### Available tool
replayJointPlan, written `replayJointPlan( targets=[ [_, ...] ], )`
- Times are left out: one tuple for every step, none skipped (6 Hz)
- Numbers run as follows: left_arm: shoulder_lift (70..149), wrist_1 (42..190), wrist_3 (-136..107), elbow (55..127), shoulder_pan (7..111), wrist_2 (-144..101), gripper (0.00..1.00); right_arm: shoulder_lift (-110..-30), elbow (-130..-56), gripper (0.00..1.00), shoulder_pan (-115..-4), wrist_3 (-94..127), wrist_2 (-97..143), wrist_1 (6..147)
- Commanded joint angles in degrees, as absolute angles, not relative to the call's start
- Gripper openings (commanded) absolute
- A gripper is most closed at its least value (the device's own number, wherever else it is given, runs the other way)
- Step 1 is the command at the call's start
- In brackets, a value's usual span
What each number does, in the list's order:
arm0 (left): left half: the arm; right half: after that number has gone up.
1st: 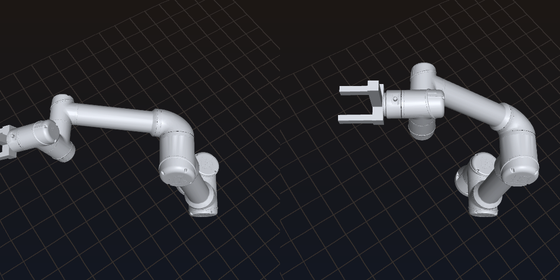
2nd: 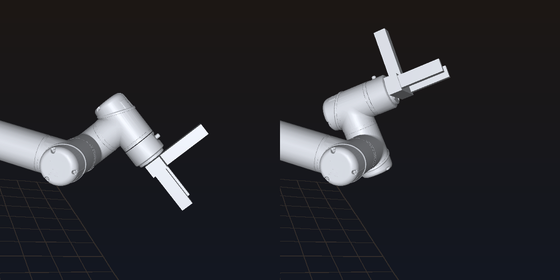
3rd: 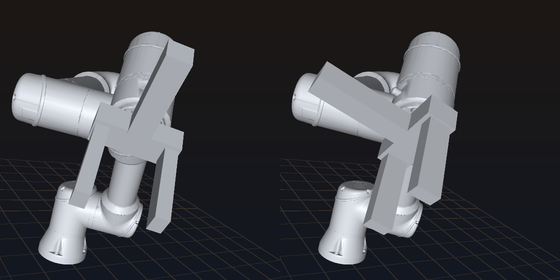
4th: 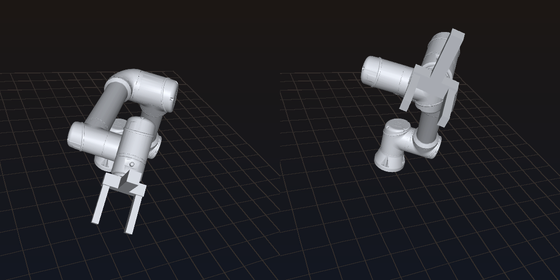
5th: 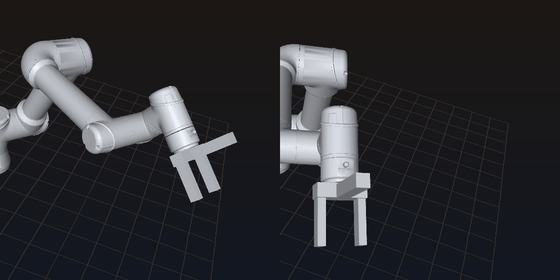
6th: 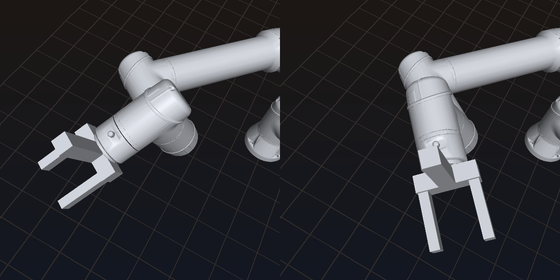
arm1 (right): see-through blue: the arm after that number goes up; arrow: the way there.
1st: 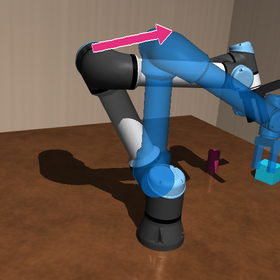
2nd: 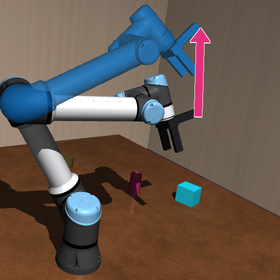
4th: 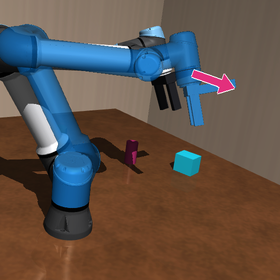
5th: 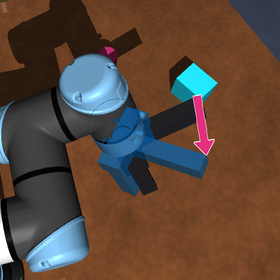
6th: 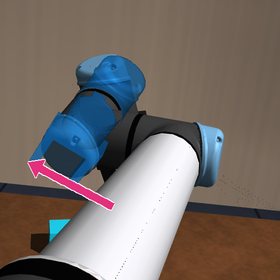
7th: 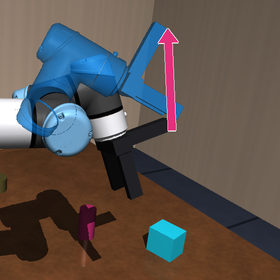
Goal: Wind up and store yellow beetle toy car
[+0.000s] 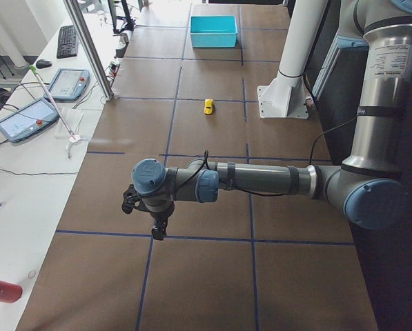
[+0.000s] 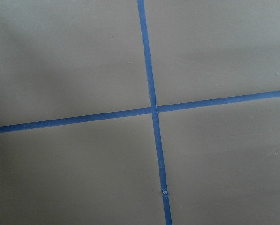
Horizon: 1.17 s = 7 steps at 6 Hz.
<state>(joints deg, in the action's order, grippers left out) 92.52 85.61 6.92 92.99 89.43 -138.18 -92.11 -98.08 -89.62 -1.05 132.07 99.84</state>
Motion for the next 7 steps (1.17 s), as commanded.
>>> replayJointPlan(
  targets=[
    [92.2,80.16,6.77,100.0,86.24,-137.73,1.0,-92.11,-98.79,1.0,-89.56,-0.79,132.1,99.84],
    [92.98,80.07,6.77,104.2,82.57,-135.03,1.0,-92.11,-98.79,1.0,-89.56,-0.88,132.01,99.84],
    [93.25,80.16,6.77,107.98,77.4,-134.83,1.0,-92.11,-98.79,1.0,-89.56,-0.88,132.01,99.93],
    [94.99,80.94,6.85,109.41,72.82,-135.17,1.0,-92.11,-98.79,1.0,-89.56,-0.79,132.01,99.84],
    [99.01,80.77,6.86,112.3,65.64,-134.74,1.0,-92.11,-98.79,1.0,-89.56,-0.79,132.01,99.84],
    [102.62,80.77,6.86,114.15,59.56,-134.74,1.0,-92.11,-98.79,1.0,-89.56,-0.79,132.01,99.84],
    [107.88,80.86,6.86,114.52,55.06,-134.82,1.0,-92.11,-98.7,1.0,-89.56,-0.79,132.01,99.84]
  ],
)
